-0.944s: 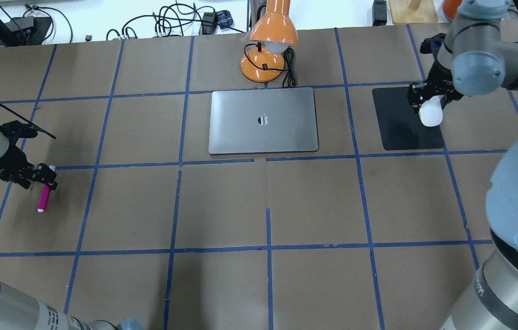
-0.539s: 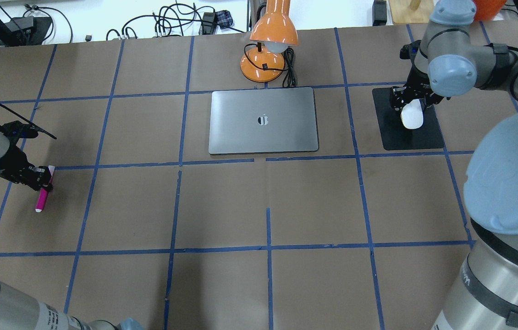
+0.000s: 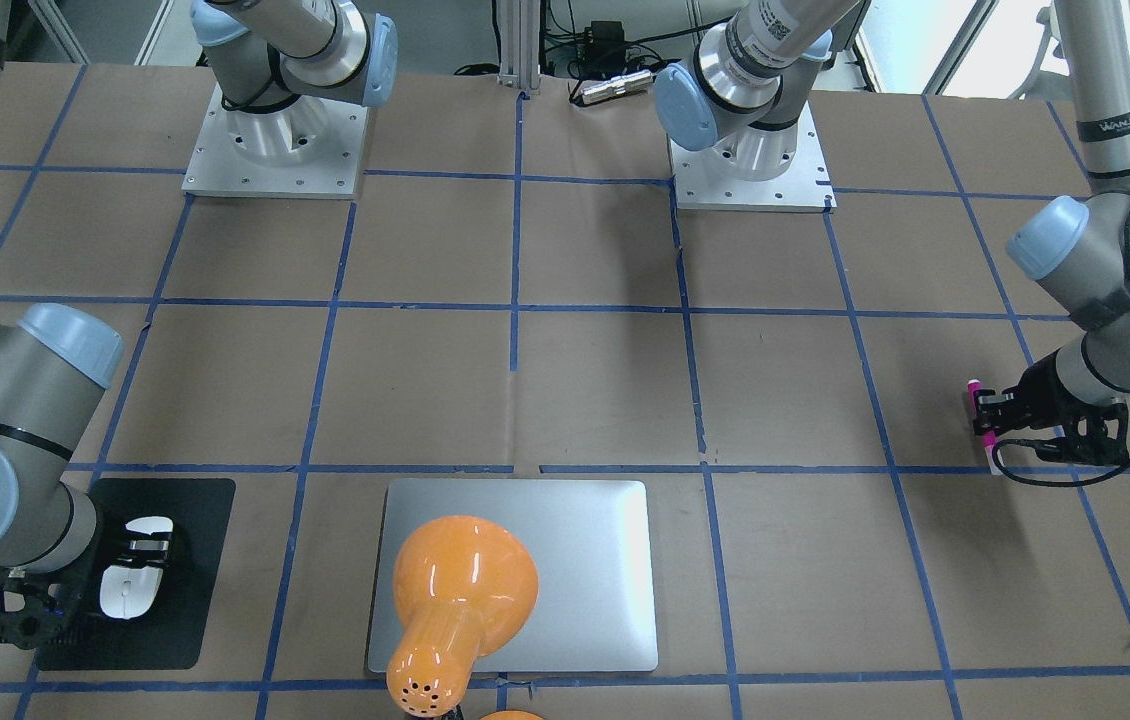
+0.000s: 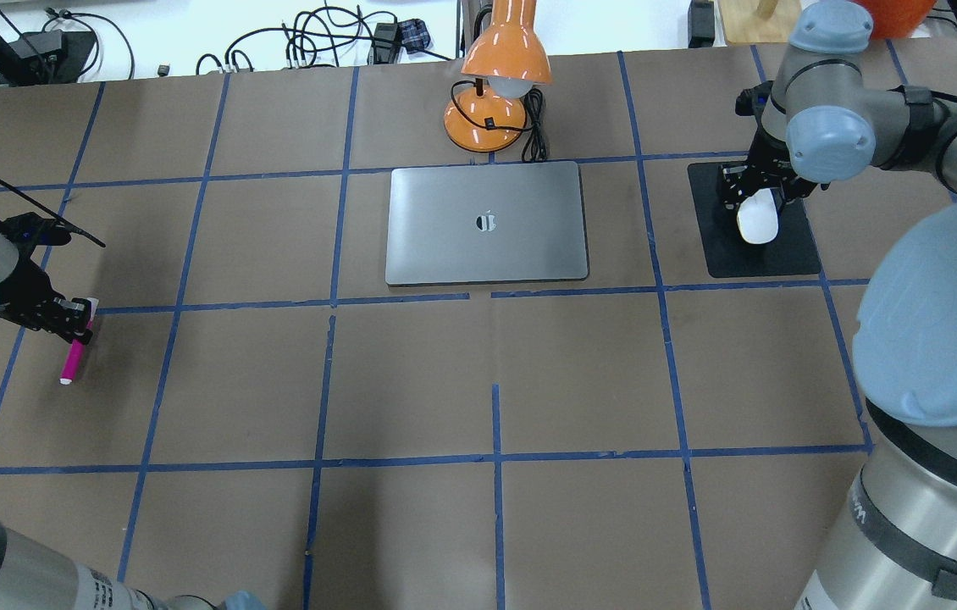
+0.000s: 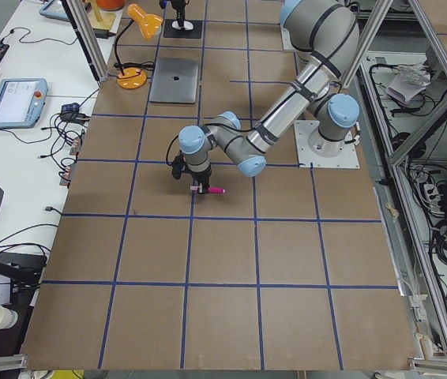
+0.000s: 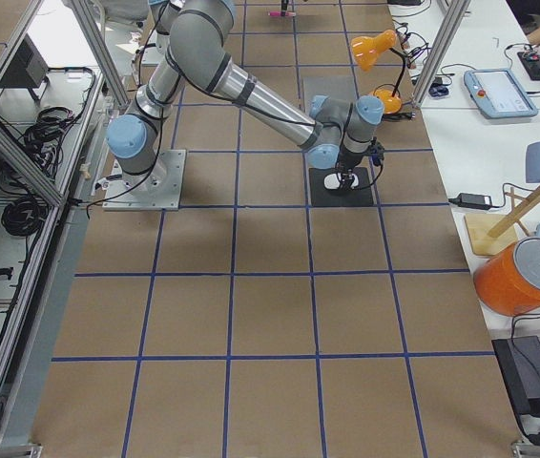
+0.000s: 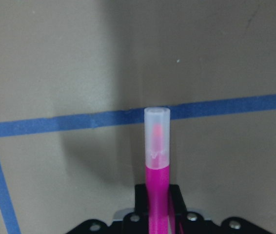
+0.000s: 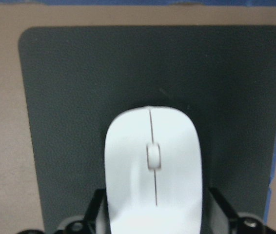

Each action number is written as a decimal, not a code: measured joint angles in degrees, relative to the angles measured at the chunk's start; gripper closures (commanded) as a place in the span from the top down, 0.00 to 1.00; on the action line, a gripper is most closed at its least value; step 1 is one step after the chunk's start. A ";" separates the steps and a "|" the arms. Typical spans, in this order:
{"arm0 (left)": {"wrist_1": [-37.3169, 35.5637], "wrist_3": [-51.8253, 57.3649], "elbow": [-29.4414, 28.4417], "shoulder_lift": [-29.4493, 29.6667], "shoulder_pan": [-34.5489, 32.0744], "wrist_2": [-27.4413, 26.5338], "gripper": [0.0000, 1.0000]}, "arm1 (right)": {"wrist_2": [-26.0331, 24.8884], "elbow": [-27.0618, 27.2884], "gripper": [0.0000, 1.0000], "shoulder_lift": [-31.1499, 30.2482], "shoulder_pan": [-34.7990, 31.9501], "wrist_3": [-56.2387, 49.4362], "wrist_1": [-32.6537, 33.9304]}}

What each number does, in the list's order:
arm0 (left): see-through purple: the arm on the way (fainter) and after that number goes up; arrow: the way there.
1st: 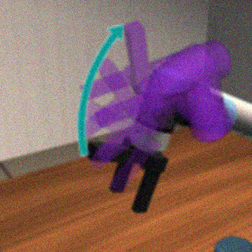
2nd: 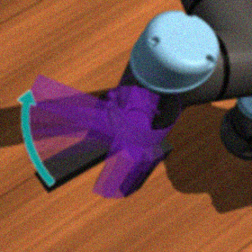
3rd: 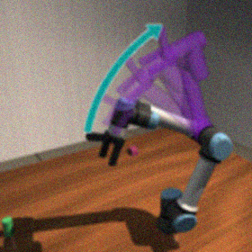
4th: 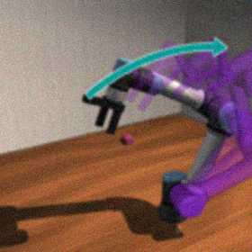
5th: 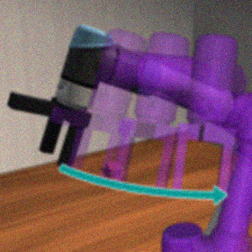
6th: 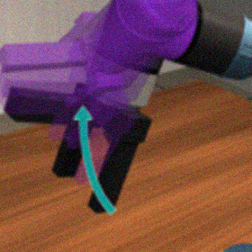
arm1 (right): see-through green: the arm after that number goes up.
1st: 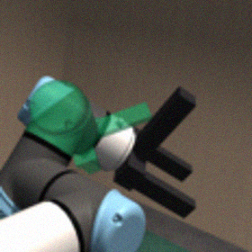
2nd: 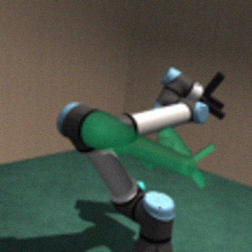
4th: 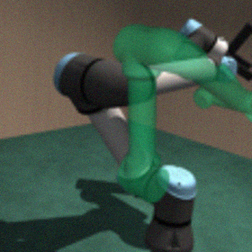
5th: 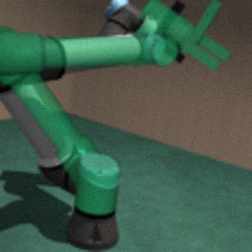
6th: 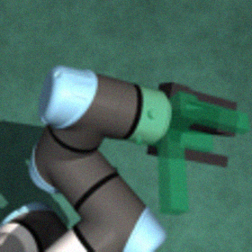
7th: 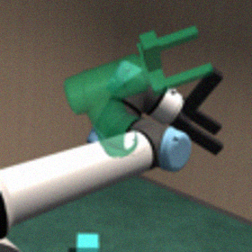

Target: Place pen and mouse around notebook

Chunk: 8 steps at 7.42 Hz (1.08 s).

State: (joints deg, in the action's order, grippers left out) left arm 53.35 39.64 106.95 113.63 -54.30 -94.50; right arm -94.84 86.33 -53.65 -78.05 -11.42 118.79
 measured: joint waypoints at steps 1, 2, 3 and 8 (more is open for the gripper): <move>0.23 -3.54 -1.00 -0.75 -1.47 -0.23 0.00 | -0.09 -0.23 1.00 -0.17 0.00 0.09 -0.09; 0.45 -9.07 -2.36 -1.27 -3.36 -0.58 0.00 | -0.14 -0.66 1.00 -0.62 -0.09 0.18 -0.29; 0.62 -14.83 -3.51 -1.45 -5.65 -0.71 0.00 | -0.12 -1.13 1.00 -1.84 -0.34 0.25 -1.14; 1.77 -54.34 -4.58 -3.16 -25.99 0.85 0.00 | 1.20 -0.89 1.00 -23.55 -12.08 7.05 -18.59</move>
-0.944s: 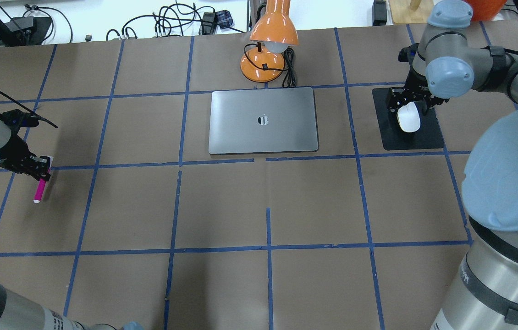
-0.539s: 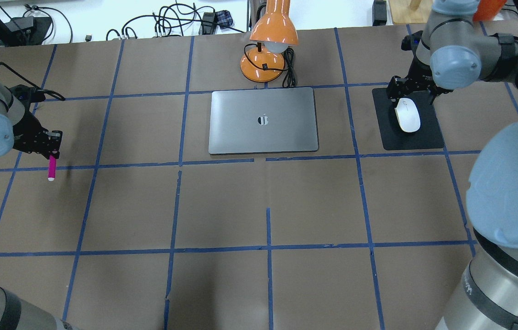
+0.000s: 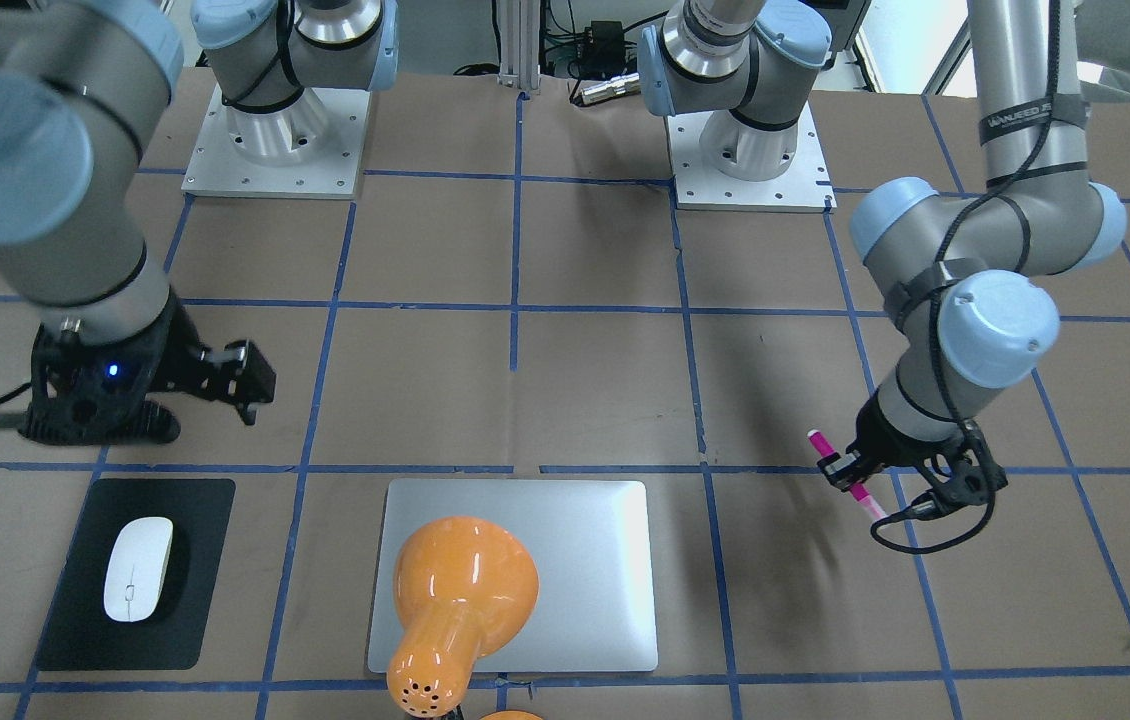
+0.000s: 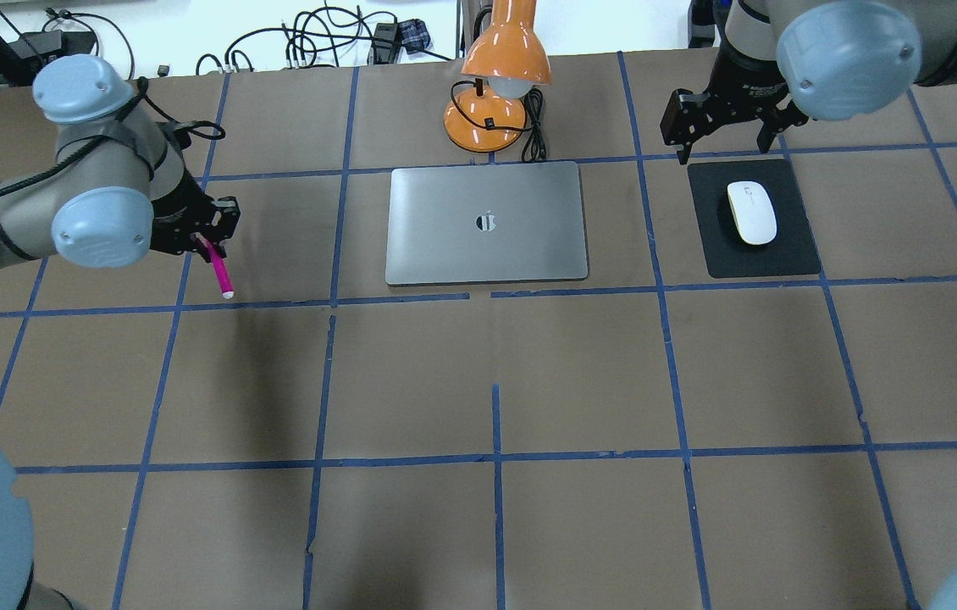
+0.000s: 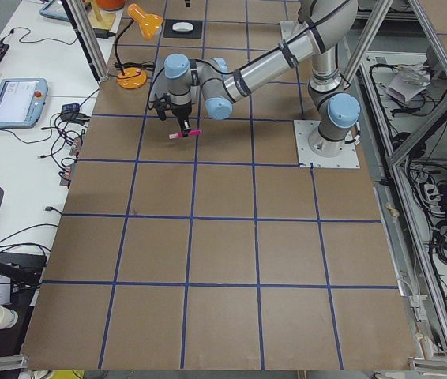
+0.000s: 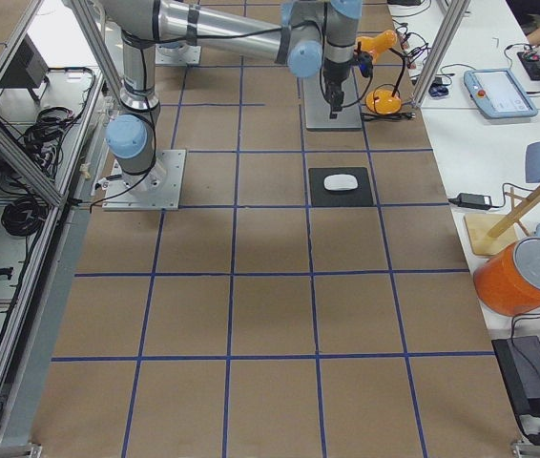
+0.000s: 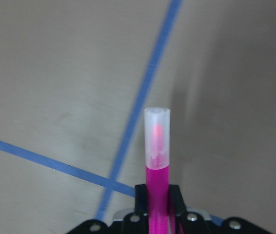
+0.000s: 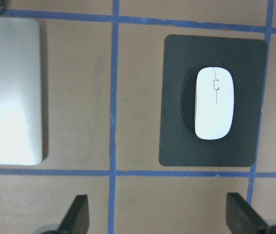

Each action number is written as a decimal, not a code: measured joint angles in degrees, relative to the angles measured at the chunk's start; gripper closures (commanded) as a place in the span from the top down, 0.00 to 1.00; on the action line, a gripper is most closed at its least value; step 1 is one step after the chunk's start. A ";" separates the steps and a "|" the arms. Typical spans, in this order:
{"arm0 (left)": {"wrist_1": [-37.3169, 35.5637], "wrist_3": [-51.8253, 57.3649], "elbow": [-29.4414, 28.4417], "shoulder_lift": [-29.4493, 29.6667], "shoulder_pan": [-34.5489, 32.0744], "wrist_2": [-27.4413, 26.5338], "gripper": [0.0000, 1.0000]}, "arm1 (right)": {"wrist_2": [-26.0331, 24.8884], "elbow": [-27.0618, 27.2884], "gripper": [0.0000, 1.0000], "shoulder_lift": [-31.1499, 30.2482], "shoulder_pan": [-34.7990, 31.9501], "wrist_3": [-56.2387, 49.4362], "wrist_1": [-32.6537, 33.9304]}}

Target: Place pen and mouse around notebook

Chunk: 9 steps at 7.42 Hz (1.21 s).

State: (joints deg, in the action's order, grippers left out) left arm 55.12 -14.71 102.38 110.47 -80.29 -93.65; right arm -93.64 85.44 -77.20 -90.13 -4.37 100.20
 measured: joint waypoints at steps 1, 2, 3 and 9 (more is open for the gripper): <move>-0.16 -6.08 0.00 -0.16 -2.79 1.08 0.00 | 0.61 0.15 1.00 -2.92 -1.11 0.37 -3.54; -0.17 -11.78 0.00 -0.29 -4.43 4.39 0.00 | 1.42 0.11 1.00 -4.07 -1.53 0.52 -5.41; -0.09 -17.50 0.06 -0.17 -5.44 7.82 0.00 | 2.90 0.07 1.00 -4.24 -1.52 0.56 -6.08; -1.09 -57.17 0.49 1.86 -21.83 10.35 0.00 | 1.86 0.08 1.00 -4.76 -1.36 0.69 -6.49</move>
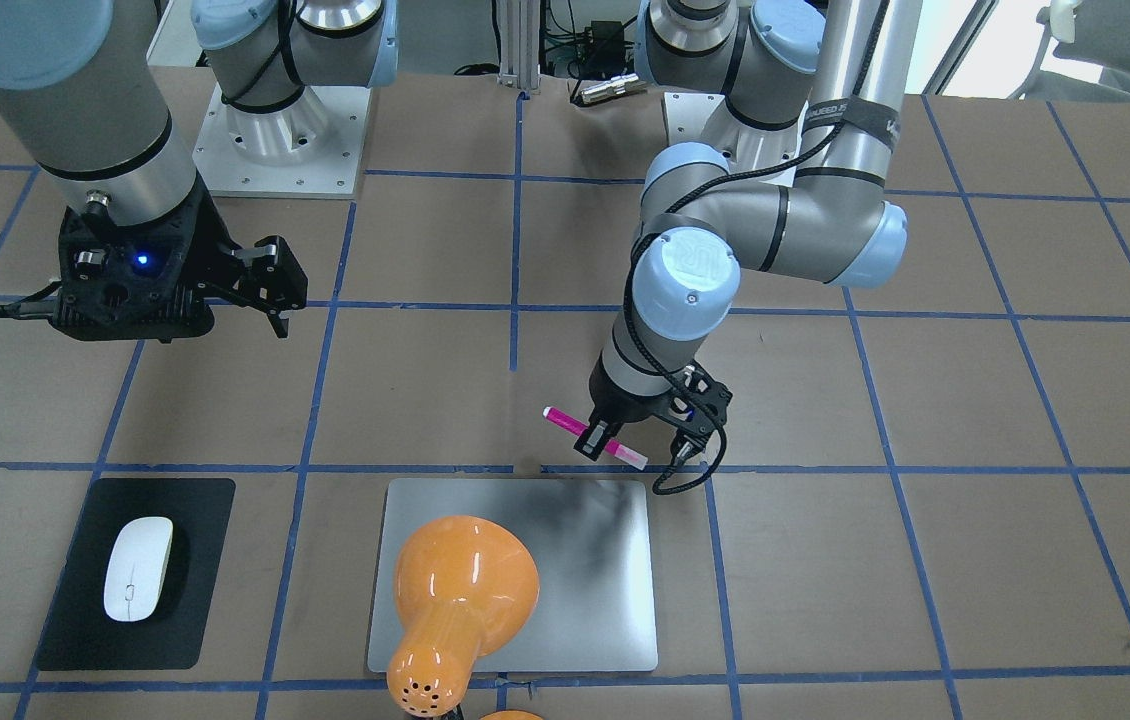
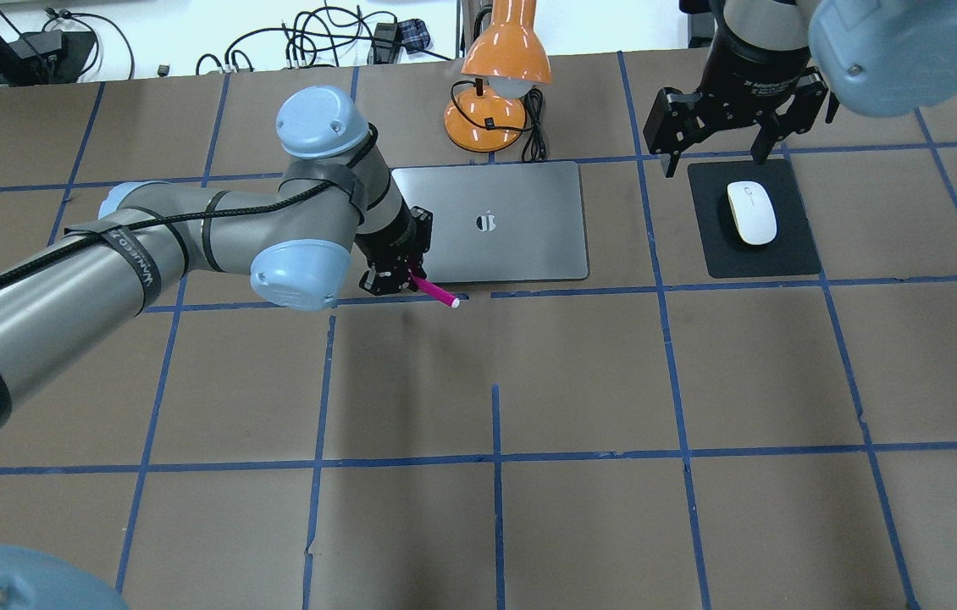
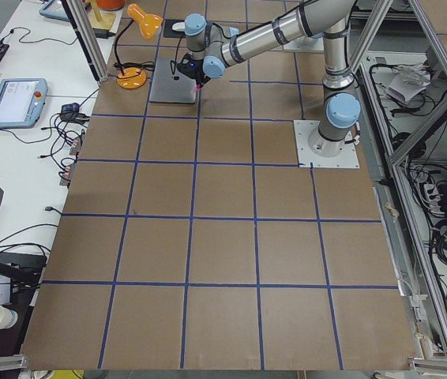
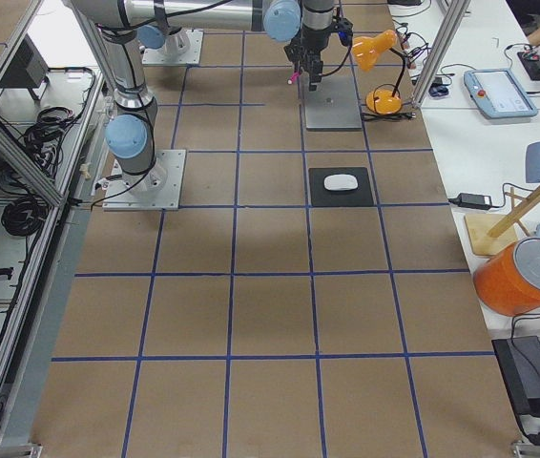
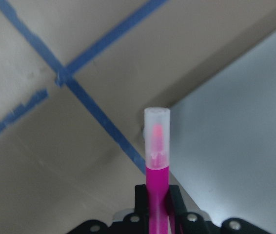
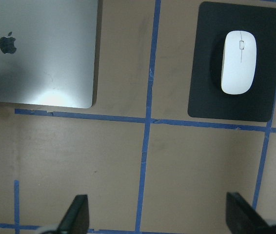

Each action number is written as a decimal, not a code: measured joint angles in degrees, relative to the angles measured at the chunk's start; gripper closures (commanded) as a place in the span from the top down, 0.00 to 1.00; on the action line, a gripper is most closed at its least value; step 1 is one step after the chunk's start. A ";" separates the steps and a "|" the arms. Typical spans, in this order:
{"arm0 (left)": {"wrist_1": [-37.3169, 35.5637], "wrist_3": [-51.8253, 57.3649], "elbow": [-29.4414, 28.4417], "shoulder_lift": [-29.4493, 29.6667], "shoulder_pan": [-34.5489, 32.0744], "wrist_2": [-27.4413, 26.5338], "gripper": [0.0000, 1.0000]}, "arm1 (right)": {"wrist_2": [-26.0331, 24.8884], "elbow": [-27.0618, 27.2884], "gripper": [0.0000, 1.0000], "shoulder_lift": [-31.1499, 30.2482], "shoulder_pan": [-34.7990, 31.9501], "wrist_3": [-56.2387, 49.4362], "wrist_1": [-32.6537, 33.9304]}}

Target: Place pen and mouse around notebook

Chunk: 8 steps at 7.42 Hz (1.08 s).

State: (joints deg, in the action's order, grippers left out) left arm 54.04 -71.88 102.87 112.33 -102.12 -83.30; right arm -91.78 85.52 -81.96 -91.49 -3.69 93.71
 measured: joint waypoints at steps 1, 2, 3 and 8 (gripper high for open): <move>0.03 -5.79 0.18 0.42 -2.06 0.11 0.00 | -0.09 0.11 1.00 0.06 0.00 -0.02 -0.02; 0.05 -10.29 0.26 0.89 -4.12 0.01 0.00 | -0.09 0.19 1.00 0.17 0.00 -0.06 -0.07; 0.08 -14.32 0.29 1.44 -5.87 -0.25 0.00 | -0.04 0.23 1.00 0.25 0.01 -0.08 -0.10; -1.14 -27.48 0.04 4.02 -8.08 -0.05 0.00 | 0.80 0.30 1.00 0.21 0.19 -0.28 0.09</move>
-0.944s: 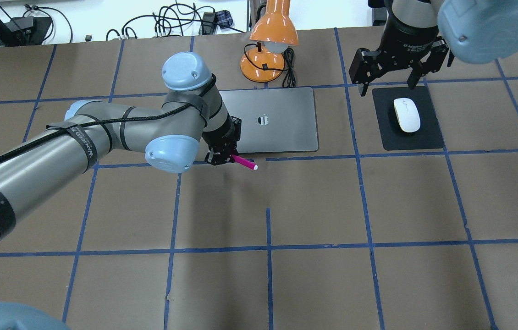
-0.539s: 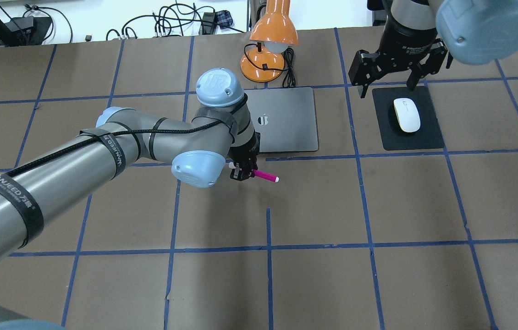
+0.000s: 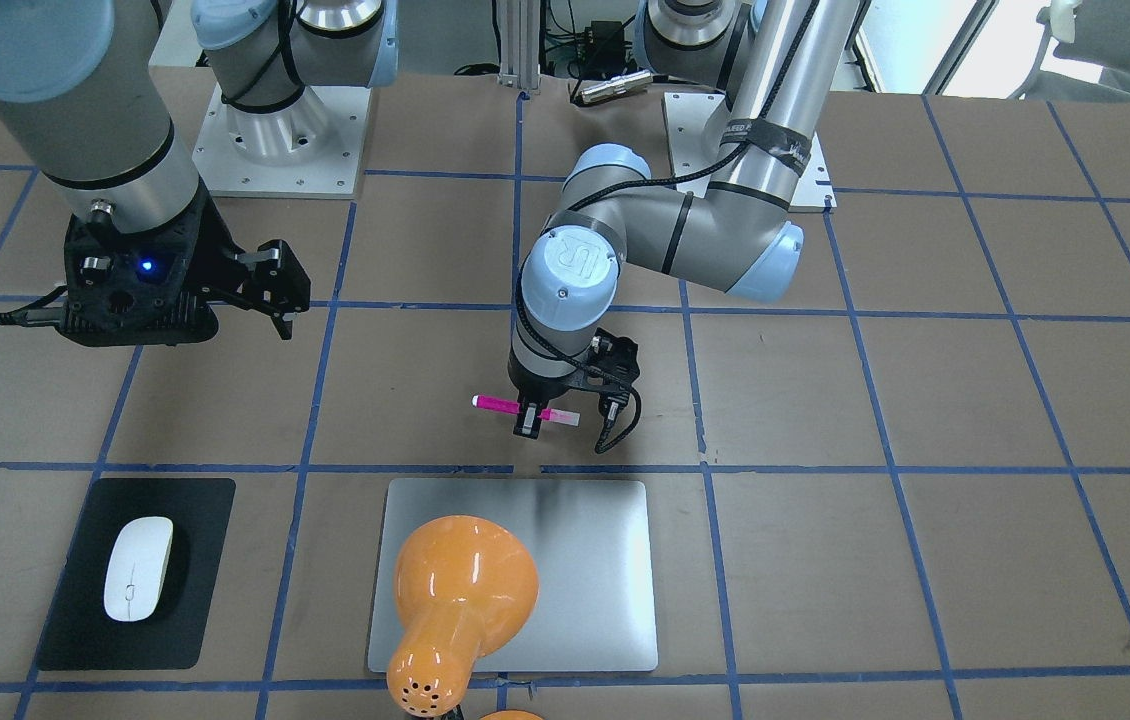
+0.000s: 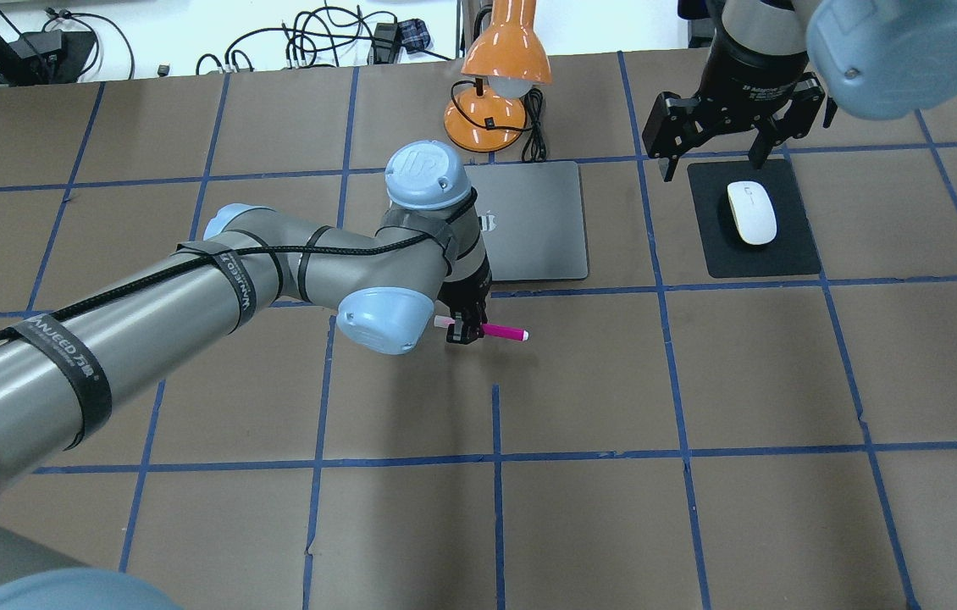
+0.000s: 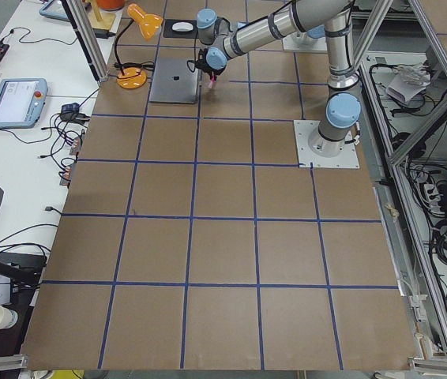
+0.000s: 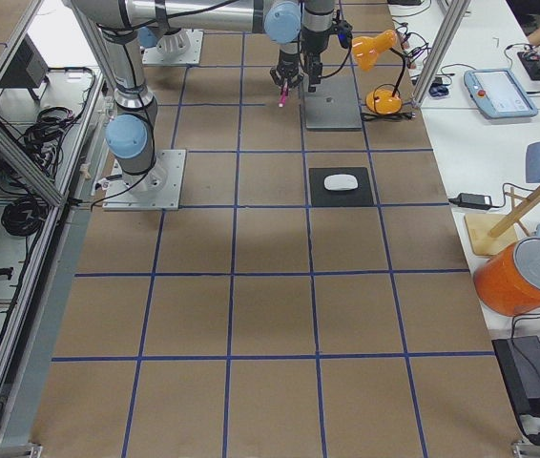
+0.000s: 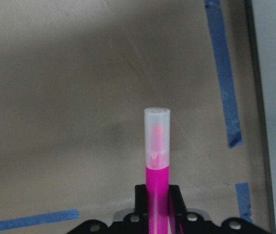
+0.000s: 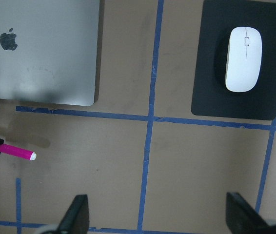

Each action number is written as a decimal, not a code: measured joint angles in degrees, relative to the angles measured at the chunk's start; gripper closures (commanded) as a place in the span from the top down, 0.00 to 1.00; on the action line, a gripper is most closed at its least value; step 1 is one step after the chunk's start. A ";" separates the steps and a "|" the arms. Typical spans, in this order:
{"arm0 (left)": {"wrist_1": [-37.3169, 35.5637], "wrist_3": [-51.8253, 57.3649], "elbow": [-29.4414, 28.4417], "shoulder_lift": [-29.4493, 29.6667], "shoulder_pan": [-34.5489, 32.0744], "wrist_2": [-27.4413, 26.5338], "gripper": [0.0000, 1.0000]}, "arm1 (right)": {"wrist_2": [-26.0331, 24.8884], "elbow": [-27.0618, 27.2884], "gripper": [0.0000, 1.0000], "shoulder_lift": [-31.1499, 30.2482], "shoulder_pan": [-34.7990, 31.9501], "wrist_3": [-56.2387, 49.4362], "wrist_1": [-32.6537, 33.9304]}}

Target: Place pen and mouse around notebook

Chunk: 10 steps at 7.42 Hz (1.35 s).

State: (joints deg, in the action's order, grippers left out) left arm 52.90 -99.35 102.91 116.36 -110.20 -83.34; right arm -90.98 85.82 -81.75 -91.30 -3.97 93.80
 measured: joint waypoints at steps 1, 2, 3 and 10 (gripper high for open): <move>-0.77 -1.90 0.11 0.39 -0.19 0.09 0.00 | 0.06 0.00 1.00 -0.04 0.03 -0.04 0.07; -1.16 -3.22 0.11 0.61 -0.30 0.20 0.00 | 0.07 0.05 1.00 -0.02 0.05 -0.05 0.04; -1.29 -3.79 0.13 0.73 -0.33 0.30 0.19 | 0.04 0.09 1.00 -0.02 0.06 -0.02 -0.06; -1.23 4.29 -0.51 -0.31 0.49 0.48 0.86 | -0.04 0.22 1.00 -0.04 0.07 0.10 -0.27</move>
State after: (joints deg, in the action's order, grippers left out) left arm 51.67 -95.06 102.40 116.04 -109.70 -82.86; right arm -91.02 86.04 -81.79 -91.23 -3.87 93.53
